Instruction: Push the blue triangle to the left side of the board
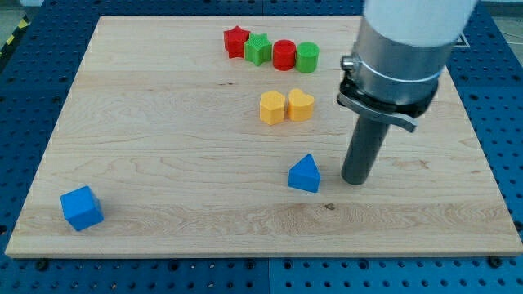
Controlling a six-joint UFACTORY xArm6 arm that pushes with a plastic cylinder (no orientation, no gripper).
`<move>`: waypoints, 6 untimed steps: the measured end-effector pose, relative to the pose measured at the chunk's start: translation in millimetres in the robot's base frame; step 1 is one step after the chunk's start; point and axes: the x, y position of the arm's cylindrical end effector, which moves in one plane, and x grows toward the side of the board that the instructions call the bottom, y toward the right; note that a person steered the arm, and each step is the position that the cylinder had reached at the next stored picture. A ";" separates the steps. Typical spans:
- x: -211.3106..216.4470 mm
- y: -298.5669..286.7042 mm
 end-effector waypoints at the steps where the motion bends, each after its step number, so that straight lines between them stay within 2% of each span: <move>1: 15.1 -7.2; 6: 17.0 -38.9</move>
